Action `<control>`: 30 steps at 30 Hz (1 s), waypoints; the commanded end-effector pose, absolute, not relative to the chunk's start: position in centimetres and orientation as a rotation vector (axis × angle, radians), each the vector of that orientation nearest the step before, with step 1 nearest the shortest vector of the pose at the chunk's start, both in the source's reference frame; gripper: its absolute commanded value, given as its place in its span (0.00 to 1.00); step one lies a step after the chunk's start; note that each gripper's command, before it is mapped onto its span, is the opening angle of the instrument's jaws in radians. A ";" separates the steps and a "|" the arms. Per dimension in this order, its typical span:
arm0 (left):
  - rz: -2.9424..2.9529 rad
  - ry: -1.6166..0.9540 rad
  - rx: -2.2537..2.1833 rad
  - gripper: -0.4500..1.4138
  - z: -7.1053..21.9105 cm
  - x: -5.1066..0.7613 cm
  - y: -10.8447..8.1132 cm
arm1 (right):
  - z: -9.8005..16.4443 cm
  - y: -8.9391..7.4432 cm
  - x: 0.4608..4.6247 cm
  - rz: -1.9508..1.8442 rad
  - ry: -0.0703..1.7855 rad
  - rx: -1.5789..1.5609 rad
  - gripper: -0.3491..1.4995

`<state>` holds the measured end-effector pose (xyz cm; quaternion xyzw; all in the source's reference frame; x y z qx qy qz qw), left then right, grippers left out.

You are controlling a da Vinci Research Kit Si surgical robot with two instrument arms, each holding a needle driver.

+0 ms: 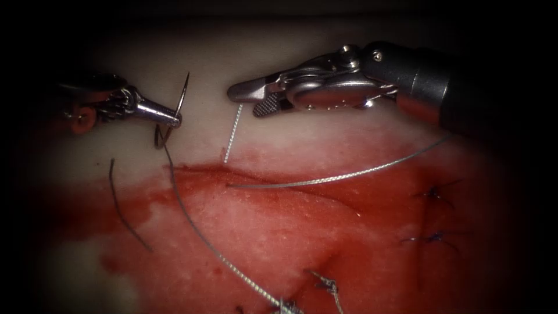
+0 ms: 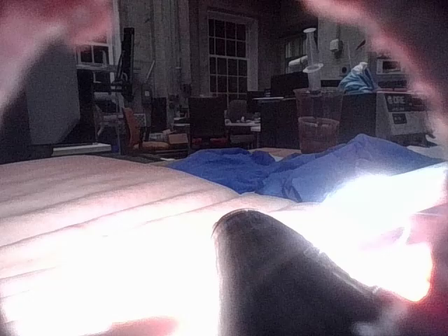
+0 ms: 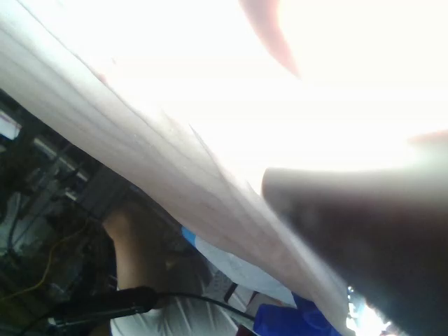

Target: Wound Closure

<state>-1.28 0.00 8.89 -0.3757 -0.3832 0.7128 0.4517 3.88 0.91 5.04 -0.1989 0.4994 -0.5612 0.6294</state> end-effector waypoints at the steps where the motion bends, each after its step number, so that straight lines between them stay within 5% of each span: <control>1: 1.762 -0.938 -0.939 0.00 8.8 -1.29 0.1 | 5.0 1.0 4.01 -1.300 1.148 -0.475 0.67; 3: 1.762 -0.939 -0.939 0.00 8.8 -1.29 0.1 | 5.0 1.0 4.04 -1.321 1.154 -0.476 0.58; 6: 1.762 -0.939 -0.939 0.00 8.8 -1.29 0.1 | 5.0 1.0 4.04 -1.362 1.162 -0.466 0.00; 30: 1.764 -0.935 -0.940 0.00 8.8 -1.30 0.1 | 4.7 1.6 3.93 -1.420 1.065 -0.647 0.00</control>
